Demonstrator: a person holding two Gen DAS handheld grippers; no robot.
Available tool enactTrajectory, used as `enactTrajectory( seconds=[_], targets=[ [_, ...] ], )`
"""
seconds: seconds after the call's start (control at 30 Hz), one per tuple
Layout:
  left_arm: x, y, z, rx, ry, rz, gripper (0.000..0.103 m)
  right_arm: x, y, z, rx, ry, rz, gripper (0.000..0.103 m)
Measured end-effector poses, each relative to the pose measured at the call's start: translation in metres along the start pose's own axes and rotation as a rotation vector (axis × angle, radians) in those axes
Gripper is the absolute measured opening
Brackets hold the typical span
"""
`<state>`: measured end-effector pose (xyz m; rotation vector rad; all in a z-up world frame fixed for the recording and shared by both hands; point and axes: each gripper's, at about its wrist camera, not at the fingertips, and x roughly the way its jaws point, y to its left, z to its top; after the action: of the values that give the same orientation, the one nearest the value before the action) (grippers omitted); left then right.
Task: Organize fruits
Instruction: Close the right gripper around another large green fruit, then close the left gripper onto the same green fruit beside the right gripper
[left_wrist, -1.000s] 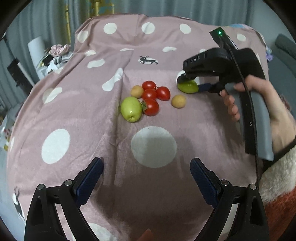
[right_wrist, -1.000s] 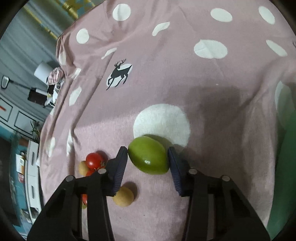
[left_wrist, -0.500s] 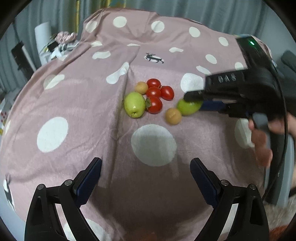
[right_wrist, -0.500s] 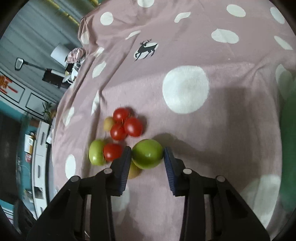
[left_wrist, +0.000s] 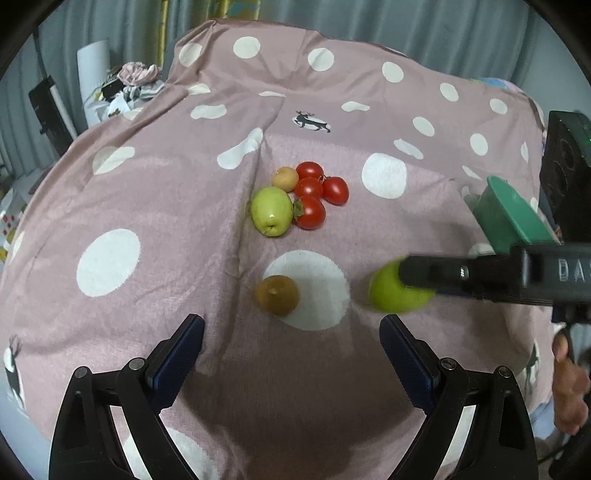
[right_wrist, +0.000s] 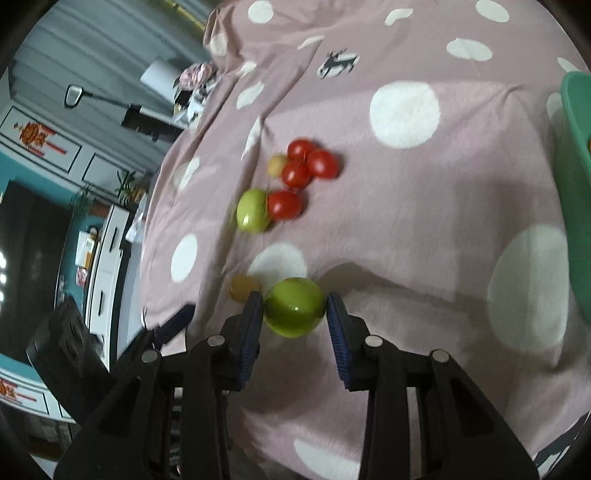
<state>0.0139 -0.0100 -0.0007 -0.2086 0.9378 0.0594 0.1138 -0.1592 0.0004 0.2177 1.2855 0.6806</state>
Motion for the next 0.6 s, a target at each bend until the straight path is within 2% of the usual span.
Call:
enactTrajectory(
  seconds=[0.03,0.07,0.13,0.27,0.33,0.47,0.6],
  targets=[
    [-0.002,0.000,0.000,0.011,-0.003,0.004,0.095,0.002,0.000,-0.003,-0.004,0.011,0.004,0.034],
    [-0.004,-0.001,-0.001,0.022,-0.008,0.002,0.095,0.004,0.000,-0.007,-0.004,0.022,0.006,0.029],
    [-0.015,-0.004,-0.004,0.069,-0.024,-0.030,0.095,0.005,-0.002,-0.011,-0.001,0.035,0.036,0.026],
    [-0.043,-0.028,-0.016,0.274,-0.116,-0.090,0.095,0.005,0.001,-0.016,-0.028,0.036,0.032,0.028],
    [-0.041,-0.038,-0.019,0.342,-0.114,-0.084,0.095,0.005,-0.004,-0.016,0.001,0.037,0.047,0.029],
    [-0.017,-0.047,-0.021,0.351,-0.033,-0.072,0.095,0.006,-0.003,-0.015,0.001,0.036,0.042,0.029],
    [-0.005,-0.046,-0.016,0.333,-0.043,-0.117,0.095,0.010,-0.005,-0.014,0.012,0.050,0.057,0.032]
  ],
)
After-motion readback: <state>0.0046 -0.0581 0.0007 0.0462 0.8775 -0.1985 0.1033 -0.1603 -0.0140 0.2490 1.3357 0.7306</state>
